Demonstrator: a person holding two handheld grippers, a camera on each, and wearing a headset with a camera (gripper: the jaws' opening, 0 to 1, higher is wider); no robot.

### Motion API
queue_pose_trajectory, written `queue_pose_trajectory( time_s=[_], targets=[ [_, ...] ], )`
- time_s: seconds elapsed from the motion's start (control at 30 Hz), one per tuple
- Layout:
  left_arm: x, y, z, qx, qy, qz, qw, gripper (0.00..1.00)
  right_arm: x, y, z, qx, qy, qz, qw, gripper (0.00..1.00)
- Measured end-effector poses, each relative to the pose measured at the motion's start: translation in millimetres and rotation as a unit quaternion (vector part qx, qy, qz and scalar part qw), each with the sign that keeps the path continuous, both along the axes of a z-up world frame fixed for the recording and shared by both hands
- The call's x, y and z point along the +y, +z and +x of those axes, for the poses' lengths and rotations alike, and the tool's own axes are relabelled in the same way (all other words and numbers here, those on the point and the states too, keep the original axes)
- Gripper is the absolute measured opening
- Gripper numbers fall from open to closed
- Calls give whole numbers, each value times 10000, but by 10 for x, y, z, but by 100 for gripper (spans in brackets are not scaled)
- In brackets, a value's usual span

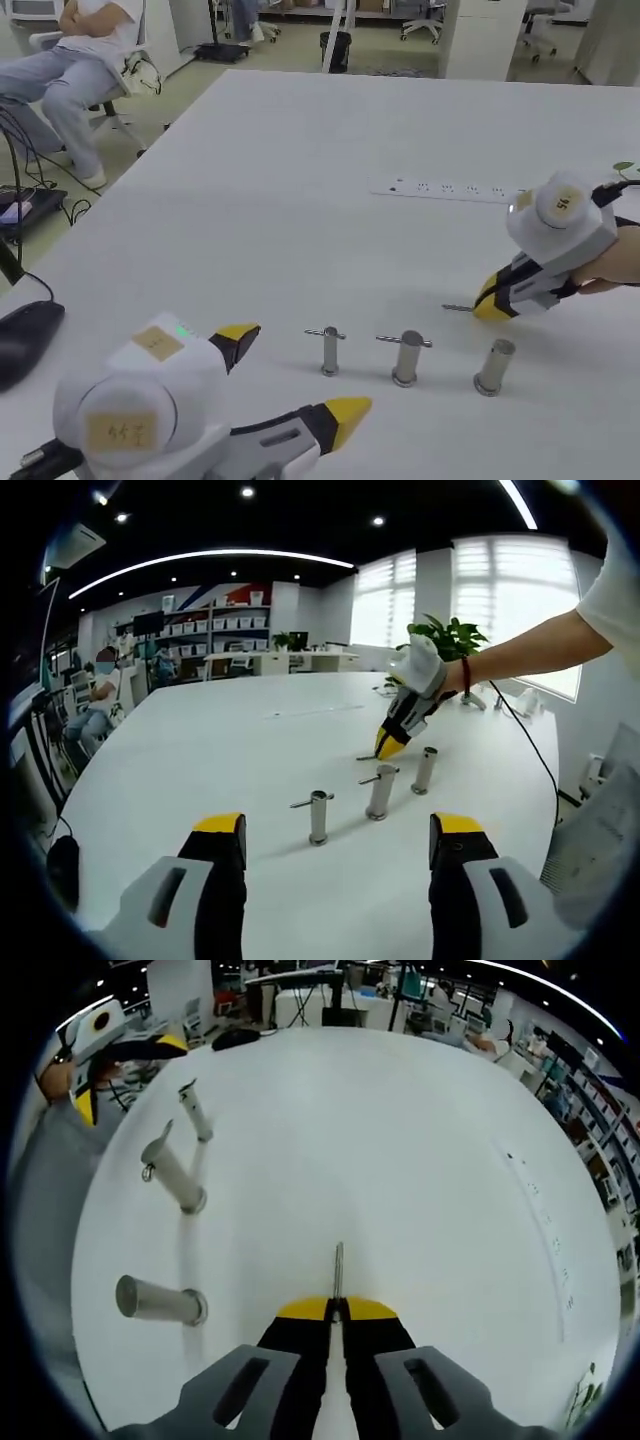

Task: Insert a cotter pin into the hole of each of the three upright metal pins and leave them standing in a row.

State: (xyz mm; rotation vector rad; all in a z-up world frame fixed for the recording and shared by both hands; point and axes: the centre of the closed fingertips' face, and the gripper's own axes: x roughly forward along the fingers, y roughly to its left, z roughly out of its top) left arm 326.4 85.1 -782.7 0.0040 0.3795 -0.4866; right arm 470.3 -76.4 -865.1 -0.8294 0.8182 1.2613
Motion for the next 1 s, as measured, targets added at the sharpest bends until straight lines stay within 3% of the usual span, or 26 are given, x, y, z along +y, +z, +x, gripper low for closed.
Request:
queue_pose_trajectory(
  time_s=[0.23,0.5,0.63,1.0],
  targets=[
    [-2,5,2,-5,-24,21,10000,73,-1,-9,14,-61,172,-377,9991,4],
    [16,5,4,0,7,44,10000,73,-19,0,46,-151,16,-368,9992,3],
    [20,-19,-14,76,9,58,10000,72,-25,10,53,-160,-63,-324,9993,3],
    [-26,87,-2,52,-47,36,10000,67,-29,202,46,-506,-19,-254,9984,2]
  ],
)
